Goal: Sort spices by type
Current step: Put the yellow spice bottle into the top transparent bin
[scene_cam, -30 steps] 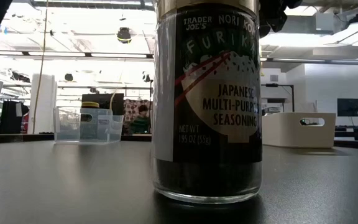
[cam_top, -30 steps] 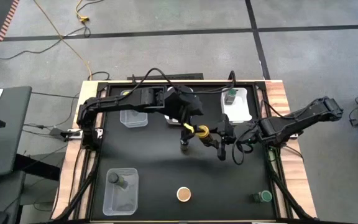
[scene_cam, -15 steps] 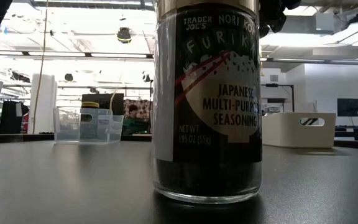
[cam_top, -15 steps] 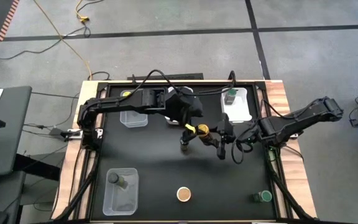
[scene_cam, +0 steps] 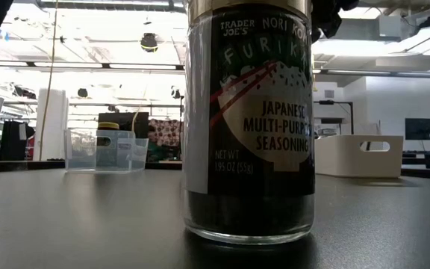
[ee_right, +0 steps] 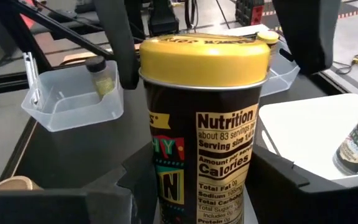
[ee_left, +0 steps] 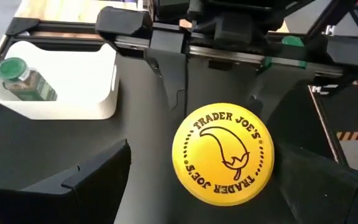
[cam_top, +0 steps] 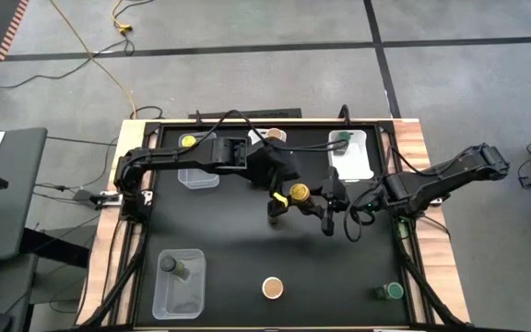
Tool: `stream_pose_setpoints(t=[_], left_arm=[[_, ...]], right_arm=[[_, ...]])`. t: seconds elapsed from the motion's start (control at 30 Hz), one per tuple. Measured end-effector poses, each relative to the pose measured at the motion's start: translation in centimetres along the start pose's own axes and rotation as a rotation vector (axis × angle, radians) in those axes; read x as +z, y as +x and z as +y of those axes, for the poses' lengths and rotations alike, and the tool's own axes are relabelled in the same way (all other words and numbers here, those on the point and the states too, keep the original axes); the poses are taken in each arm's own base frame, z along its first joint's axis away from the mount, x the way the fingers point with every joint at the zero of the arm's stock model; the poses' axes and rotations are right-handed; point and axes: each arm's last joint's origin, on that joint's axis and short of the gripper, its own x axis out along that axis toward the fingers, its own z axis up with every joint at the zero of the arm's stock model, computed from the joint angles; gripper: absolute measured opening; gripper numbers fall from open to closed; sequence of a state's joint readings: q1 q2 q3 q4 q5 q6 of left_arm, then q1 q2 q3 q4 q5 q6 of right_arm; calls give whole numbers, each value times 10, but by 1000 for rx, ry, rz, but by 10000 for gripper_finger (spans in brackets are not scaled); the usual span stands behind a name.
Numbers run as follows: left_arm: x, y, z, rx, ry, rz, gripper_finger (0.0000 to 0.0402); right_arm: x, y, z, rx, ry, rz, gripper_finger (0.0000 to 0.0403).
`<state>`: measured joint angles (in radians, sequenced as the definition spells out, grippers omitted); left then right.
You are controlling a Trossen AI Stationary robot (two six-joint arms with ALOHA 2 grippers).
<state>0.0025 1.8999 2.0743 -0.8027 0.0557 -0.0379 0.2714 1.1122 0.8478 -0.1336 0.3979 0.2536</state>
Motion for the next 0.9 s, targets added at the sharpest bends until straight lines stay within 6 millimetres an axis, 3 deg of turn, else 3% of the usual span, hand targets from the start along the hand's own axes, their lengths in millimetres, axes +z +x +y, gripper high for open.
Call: stream_pose_setpoints(t=[0.67, 0.9], left_arm=[[-3, 1, -2, -19, -23, 29, 355], [-18, 41, -6, -28, -27, 93, 344]], right_arm=[[3, 0, 1, 14, -8, -25, 221], [3, 0, 1, 15, -6, -27, 221]])
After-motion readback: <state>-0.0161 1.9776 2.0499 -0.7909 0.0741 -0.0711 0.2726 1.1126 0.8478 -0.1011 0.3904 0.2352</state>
